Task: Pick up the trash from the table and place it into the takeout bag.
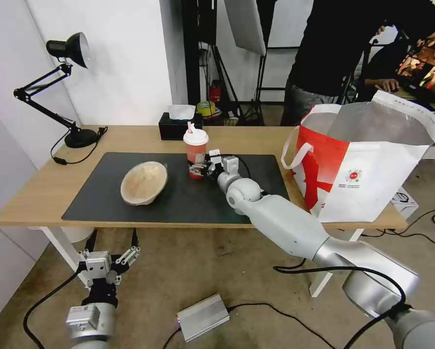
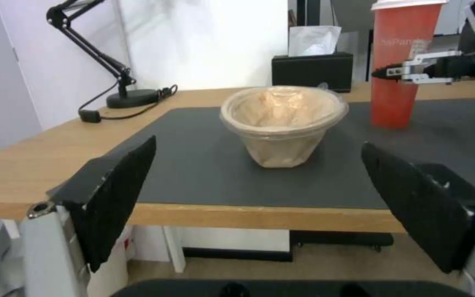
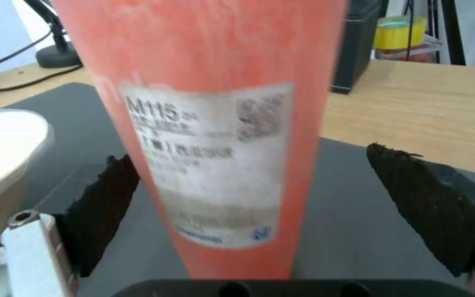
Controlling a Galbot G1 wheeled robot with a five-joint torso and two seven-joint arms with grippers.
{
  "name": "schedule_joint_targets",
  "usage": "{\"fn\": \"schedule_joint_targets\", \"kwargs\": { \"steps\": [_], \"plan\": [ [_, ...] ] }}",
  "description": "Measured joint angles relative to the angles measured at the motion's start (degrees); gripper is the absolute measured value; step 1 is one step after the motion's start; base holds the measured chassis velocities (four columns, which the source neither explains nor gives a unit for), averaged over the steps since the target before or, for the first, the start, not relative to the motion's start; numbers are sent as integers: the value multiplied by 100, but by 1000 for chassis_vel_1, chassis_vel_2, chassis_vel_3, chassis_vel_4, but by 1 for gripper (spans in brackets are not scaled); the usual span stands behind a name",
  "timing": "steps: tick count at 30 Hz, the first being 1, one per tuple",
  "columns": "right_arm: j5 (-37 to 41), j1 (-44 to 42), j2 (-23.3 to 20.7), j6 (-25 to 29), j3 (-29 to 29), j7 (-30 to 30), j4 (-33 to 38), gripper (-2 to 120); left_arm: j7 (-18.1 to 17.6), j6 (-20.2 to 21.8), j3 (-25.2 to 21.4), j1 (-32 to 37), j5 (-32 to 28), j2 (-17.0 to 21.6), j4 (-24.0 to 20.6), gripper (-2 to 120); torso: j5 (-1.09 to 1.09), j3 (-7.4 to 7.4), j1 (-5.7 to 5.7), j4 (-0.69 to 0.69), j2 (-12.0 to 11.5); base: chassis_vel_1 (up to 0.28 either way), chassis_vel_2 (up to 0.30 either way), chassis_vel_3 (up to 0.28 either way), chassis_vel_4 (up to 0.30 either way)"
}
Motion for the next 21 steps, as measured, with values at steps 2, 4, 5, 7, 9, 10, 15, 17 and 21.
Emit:
{"fn": "schedule_joint_targets", "kwargs": {
  "steps": [2, 4, 5, 7, 9, 10, 15, 17, 21],
  "plan": [
    [-26, 21, 98, 40, 1, -57, -127, 100, 0, -1, 3, -3, 0, -1, 14, 100, 0, 0, 0, 0, 0, 0, 0, 0, 0],
    [-48, 42, 189, 79, 11, -116, -251, 100, 0, -3, 6, -7, 0, -2, 17, 100, 0, 0, 0, 0, 0, 0, 0, 0, 0],
    [-48, 42, 189, 79, 11, -116, -251, 100, 0, -3, 6, -7, 0, -2, 17, 100, 0, 0, 0, 0, 0, 0, 0, 0, 0],
    [-66, 67, 287, 120, 23, -164, -390, 100, 0, -3, 8, -8, 0, -2, 17, 100, 0, 0, 0, 0, 0, 0, 0, 0, 0],
    [-105, 97, 383, 170, 31, -237, -554, 99, 0, -4, 9, -8, 0, -1, 17, 100, 0, 0, 0, 0, 0, 0, 0, 0, 0],
    [-105, 97, 383, 170, 31, -237, -554, 99, 0, -4, 9, -8, 0, -1, 17, 100, 0, 0, 0, 0, 0, 0, 0, 0, 0],
    [-177, 111, 503, 233, 44, -312, -740, 89, 0, -5, 7, -1, 0, 1, 2, 100, 0, 0, 0, 1, 0, 0, 0, 0, 0],
    [-193, 102, 528, 246, 58, -318, -795, 80, 0, -5, 9, 0, 1, -4, 1, 100, 0, -1, 0, 0, 0, 0, 0, 0, 0],
    [-213, 70, 526, 264, 72, -322, -803, 69, 0, -9, 17, 3, 5, -12, 14, 100, 0, -1, 0, 0, 0, 0, 0, 0, 0]
  ]
}}
